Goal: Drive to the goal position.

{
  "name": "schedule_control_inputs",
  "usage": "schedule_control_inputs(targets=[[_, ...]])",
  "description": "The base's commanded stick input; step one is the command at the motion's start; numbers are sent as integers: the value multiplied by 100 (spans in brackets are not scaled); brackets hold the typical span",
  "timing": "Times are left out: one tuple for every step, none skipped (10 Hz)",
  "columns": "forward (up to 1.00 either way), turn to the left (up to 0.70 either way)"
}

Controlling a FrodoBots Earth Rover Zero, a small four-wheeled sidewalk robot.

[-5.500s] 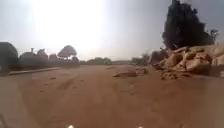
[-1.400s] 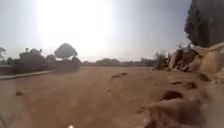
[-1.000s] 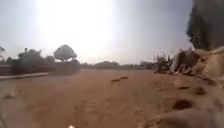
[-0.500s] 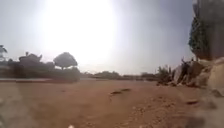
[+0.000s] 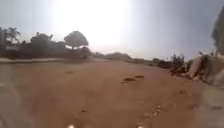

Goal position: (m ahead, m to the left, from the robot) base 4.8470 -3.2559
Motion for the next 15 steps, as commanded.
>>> schedule_control_inputs(targets=[[-39, 0], [-35, 0], [-16, 0], [0, 0], [0, 0], [0, 0], [0, 0], [0, 0], [0, 0], [0, 0], [0, 0], [17, 0], [35, 0], [45, -5], [45, -16]])
